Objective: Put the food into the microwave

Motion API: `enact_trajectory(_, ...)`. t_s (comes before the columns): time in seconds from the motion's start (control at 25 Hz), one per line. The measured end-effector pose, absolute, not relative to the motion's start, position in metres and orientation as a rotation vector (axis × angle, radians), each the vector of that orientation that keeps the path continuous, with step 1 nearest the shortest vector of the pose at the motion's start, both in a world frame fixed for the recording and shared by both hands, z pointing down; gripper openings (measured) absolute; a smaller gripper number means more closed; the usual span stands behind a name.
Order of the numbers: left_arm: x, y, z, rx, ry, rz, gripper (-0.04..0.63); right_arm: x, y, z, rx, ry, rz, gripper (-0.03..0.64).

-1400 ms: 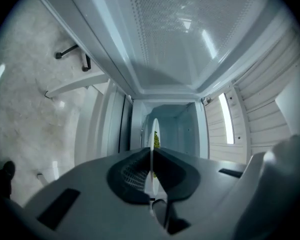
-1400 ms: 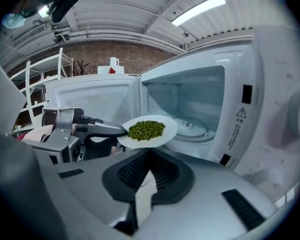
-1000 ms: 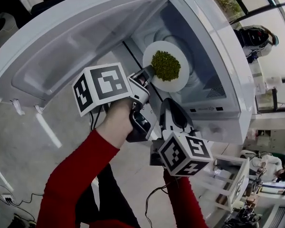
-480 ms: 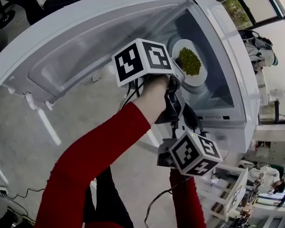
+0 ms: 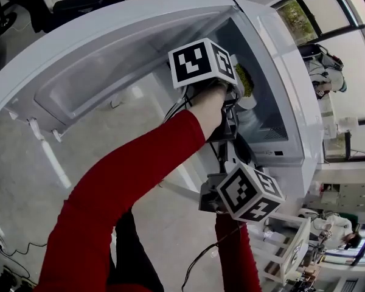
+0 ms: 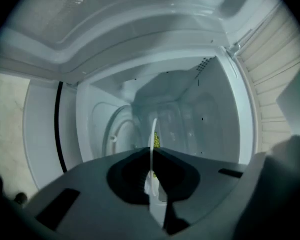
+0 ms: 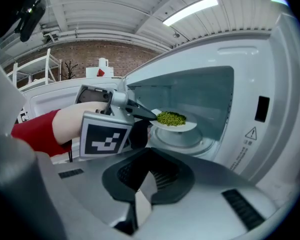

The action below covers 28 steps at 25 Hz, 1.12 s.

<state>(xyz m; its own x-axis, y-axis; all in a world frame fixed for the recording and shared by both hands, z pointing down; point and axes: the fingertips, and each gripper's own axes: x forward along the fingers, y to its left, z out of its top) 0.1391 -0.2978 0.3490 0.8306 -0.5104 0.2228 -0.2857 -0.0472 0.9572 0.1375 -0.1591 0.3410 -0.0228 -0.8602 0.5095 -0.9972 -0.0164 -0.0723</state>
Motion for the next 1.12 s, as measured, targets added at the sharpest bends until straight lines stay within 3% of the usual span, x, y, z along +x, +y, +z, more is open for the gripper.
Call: enact_trajectory(1.12, 0.159, -0.326, 0.369, 1.841, -0.771, 0.039, 0.02, 0.145, -0.168, 0.342, 1.906, -1.946, 0.598, 0.014)
